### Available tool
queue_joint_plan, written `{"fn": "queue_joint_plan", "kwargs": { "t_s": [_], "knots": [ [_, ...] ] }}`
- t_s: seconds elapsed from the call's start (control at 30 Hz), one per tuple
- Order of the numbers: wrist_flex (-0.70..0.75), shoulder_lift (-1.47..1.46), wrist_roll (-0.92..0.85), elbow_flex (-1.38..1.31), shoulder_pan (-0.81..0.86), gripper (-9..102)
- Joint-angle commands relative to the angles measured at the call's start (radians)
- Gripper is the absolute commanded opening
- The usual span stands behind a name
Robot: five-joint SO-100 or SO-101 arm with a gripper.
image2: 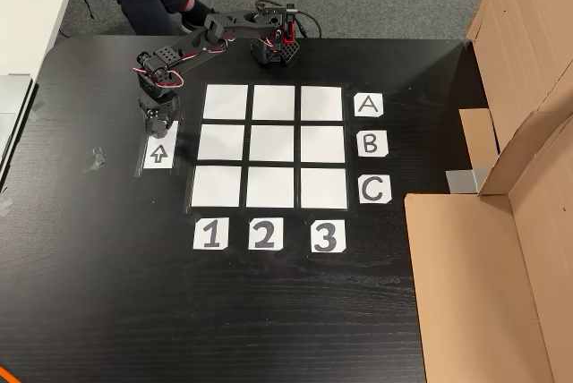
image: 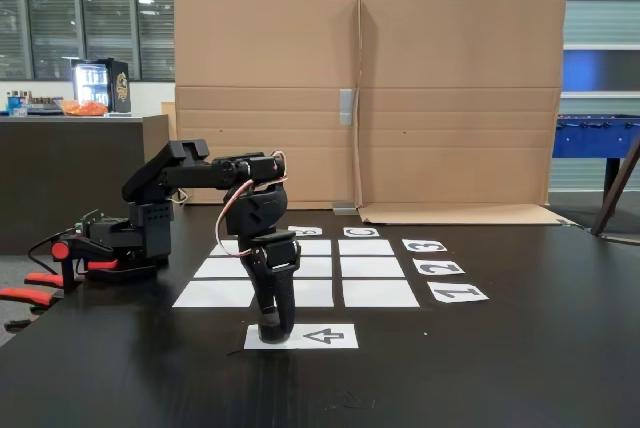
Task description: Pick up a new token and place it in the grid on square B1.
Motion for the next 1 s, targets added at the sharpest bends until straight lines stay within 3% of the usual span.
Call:
{"fn": "queue_joint_plan", "kwargs": {
  "t_s": [0.0, 0.97],
  "knots": [
    [0.014, 0.025, 0.011, -0.037, 0.009, 15],
    [0.110, 0.265, 0.060, -0.028, -0.038, 13]
  ]
}}
